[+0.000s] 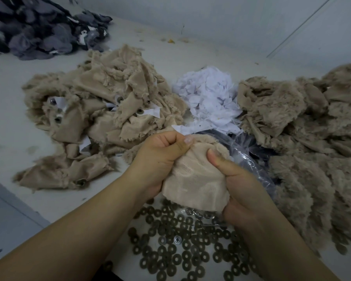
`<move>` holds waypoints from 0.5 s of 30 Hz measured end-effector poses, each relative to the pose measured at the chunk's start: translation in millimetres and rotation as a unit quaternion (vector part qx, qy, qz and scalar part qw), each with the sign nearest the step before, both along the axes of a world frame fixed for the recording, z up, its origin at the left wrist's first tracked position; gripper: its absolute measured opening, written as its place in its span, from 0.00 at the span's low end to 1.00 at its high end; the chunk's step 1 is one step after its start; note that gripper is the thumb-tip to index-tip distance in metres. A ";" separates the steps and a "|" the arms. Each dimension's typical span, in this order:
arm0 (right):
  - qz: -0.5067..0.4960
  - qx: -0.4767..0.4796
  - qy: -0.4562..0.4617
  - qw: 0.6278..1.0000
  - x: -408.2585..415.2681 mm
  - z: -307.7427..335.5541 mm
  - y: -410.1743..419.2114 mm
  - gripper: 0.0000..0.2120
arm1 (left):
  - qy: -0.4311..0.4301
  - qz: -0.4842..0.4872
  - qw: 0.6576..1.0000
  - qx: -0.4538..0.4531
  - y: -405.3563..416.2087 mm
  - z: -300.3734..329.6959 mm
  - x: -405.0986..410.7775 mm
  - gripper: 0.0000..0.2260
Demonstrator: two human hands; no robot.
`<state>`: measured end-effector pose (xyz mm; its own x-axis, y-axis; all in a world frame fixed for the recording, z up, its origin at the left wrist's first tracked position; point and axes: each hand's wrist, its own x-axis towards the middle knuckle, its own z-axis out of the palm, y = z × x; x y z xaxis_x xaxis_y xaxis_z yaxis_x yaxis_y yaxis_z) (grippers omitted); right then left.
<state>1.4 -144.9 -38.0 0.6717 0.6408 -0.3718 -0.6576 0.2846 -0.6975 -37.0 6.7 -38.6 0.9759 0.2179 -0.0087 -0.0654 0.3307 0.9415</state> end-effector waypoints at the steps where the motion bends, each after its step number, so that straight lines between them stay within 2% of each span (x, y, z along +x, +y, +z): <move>1: -0.014 -0.013 -0.032 0.999 1.9 0.2 -1.4 0.19 | 0.004 -0.007 1.000 -0.019 3.2 -1.0 -0.8 0.09; 3: -0.058 -0.088 -0.143 0.984 5.5 3.7 -4.6 0.17 | 0.008 -0.006 0.999 -0.037 9.8 -1.7 -2.3 0.08; 4: -0.089 -0.165 -0.218 0.958 8.4 4.5 -8.0 0.14 | 0.012 0.004 0.999 -0.043 12.9 -2.2 -2.7 0.09; 5: -0.121 -0.262 -0.314 0.905 12.9 3.7 -13.5 0.12 | 0.016 0.016 0.999 -0.050 15.7 -3.0 -2.7 0.11; 6: -0.133 -0.368 -0.421 0.819 18.2 2.9 -18.8 0.11 | 0.021 0.026 0.998 -0.057 17.8 -3.2 -2.7 0.11; 7: -0.114 -0.471 -0.511 0.710 23.7 0.1 -24.0 0.10 | 0.022 0.034 0.997 -0.060 19.6 -3.5 -2.8 0.11; 8: -0.069 -0.551 -0.563 0.612 27.5 -2.2 -25.6 0.08 | 0.023 0.036 0.997 -0.061 20.3 -3.7 -2.9 0.10; 9: -0.017 -0.600 -0.576 0.555 29.9 -4.6 -25.4 0.06 | 0.022 0.034 0.997 -0.062 20.3 -3.9 -3.0 0.08; 10: 0.030 -0.627 -0.569 0.532 31.2 -8.0 -23.7 0.06 | 0.021 0.031 0.997 -0.065 19.7 -3.6 -3.3 0.07; 12: 0.096 -0.654 -0.549 0.511 30.9 -15.2 -18.1 0.07 | 0.016 0.029 0.997 -0.070 17.6 -3.1 -3.3 0.06; 15: 0.070 -0.641 -0.567 0.512 26.8 -15.7 -15.1 0.06 | 0.012 0.032 0.996 -0.076 16.9 -3.3 -3.3 0.06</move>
